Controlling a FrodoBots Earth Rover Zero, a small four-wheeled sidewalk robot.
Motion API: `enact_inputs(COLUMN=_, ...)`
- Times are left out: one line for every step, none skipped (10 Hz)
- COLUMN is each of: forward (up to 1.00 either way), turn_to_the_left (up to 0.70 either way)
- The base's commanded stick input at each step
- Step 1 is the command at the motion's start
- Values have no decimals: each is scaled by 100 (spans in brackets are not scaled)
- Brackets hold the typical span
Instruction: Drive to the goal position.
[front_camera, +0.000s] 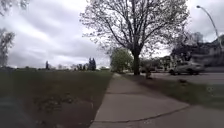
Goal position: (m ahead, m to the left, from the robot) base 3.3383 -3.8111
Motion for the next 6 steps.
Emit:
enact_inputs(forward=0, turn_to_the_left=-81)
enact_inputs(forward=0, turn_to_the_left=-85)
enact_inputs(forward=0, turn_to_the_left=-85)
enact_inputs(forward=0, turn_to_the_left=-74)
enact_inputs(forward=0, turn_to_the_left=-6)
enact_inputs(forward=0, turn_to_the_left=0)
